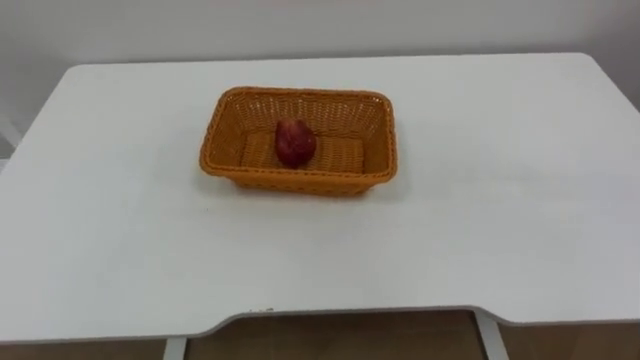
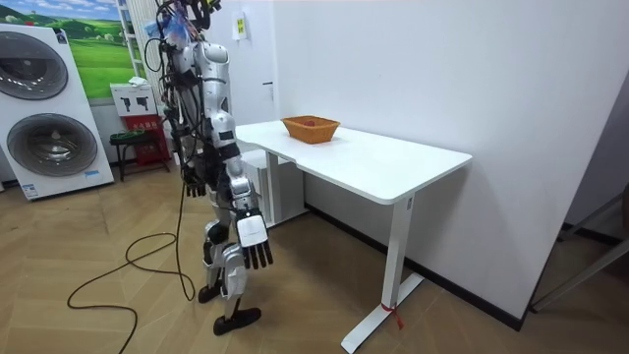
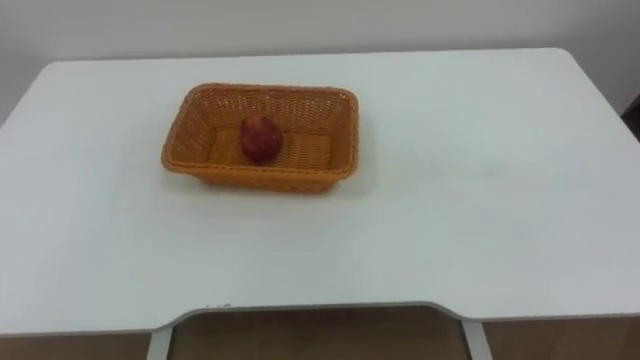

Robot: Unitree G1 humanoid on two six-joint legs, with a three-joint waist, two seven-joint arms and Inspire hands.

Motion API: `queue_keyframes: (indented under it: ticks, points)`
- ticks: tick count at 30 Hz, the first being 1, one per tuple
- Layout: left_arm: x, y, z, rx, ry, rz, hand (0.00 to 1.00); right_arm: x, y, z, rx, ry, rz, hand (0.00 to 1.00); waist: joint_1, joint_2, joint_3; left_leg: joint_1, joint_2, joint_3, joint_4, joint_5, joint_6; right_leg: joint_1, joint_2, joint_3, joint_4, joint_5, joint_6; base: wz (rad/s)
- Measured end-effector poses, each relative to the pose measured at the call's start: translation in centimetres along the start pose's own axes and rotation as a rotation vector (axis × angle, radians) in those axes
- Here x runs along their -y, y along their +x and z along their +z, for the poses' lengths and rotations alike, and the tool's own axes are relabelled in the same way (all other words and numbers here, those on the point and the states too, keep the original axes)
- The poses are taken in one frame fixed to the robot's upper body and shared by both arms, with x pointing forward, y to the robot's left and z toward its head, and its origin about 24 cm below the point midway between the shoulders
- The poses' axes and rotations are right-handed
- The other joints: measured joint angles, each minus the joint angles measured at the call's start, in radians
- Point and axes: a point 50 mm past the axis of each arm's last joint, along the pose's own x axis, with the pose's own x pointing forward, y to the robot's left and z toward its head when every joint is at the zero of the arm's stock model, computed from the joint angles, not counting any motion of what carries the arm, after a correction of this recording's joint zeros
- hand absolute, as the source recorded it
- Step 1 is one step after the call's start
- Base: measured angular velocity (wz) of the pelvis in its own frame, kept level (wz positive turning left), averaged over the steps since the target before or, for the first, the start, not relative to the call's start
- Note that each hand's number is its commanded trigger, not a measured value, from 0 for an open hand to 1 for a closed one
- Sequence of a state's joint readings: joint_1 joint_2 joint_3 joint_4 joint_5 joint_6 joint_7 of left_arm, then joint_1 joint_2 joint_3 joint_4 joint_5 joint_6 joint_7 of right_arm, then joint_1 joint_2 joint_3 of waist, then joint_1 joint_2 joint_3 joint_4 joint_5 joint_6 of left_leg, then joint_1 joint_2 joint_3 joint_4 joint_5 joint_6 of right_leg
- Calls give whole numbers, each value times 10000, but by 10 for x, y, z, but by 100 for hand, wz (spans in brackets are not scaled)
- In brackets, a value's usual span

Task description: Pick and place apple

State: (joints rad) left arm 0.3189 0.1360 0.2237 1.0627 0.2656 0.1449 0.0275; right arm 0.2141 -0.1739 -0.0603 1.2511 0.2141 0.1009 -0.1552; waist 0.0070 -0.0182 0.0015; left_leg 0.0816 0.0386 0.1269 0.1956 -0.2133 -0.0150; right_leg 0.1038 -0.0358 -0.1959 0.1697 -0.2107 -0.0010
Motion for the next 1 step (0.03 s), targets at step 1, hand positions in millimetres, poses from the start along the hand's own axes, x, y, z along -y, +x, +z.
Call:
queue_keyframes:
  ticks: [1]
  points:
    - [2,0,0,-35,148,-66,0,-2,0,-1,-46,-601,95,0,0,-3,-2,1,-2,-1,2,0,0,-1,-4,-14,7,0,0,0]
